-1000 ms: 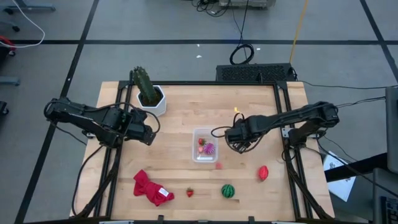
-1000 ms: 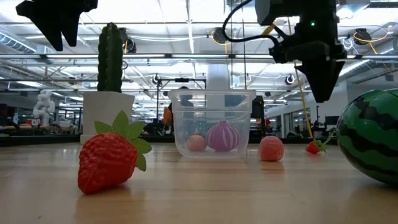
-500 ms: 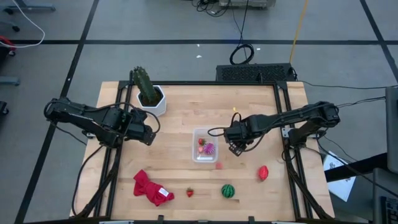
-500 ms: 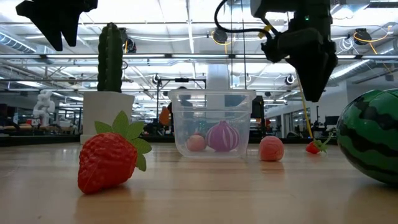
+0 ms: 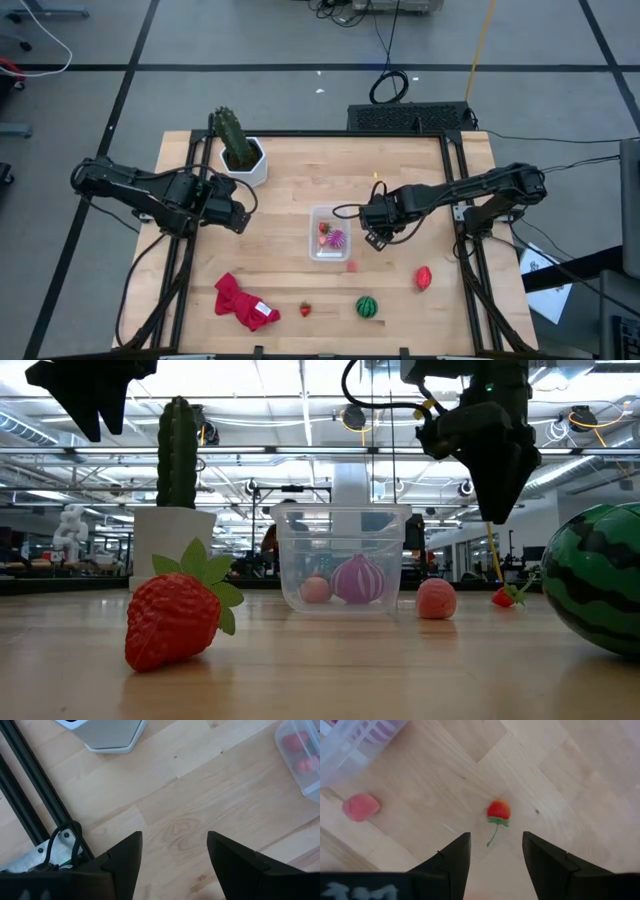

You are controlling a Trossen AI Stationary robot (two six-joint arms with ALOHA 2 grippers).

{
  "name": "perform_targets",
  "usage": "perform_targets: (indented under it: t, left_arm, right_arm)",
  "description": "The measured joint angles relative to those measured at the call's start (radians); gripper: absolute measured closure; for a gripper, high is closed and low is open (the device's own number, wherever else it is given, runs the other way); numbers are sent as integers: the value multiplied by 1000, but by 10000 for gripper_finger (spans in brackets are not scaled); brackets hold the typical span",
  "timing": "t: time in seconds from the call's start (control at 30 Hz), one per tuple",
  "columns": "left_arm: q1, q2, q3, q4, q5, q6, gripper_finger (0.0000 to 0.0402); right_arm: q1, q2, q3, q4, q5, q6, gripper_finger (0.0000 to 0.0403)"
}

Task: Pick and placing Produce into tupperware
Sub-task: Put the top red strawberry into the transparent bin

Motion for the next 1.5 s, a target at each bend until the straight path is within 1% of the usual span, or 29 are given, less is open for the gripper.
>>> perform_targets:
  t: [0.13, 0.4, 0.57, 0.7, 0.93, 1.23, 1.37, 1.5]
  left_arm:
    - [0, 0, 0, 0, -1, 0, 172]
    - [0, 0, 0, 0, -5, -2, 172]
    - [0, 0, 0, 0, -5, -2, 172]
    - [0, 0, 0, 0, -5, -1, 172]
    - [0, 0, 0, 3, -6, -1, 172]
    - [0, 0, 0, 11, -6, -2, 172]
    - [0, 0, 0, 11, -6, -5, 172]
    - [0, 0, 0, 11, -6, -5, 172]
  right_arm:
    - [0, 0, 0, 0, -2, -1, 225]
    - [2, 0, -16, 3, -81, -11, 195]
    - [6, 0, -46, 4, -79, 3, 186]
    - [6, 0, -63, 11, -79, 22, 187]
    - [6, 0, -108, 86, -78, 45, 187]
    - [5, 0, -150, 174, -100, 23, 188]
    - [2, 0, -193, 247, -105, 17, 188]
    - [-8, 0, -232, 269, -108, 15, 188]
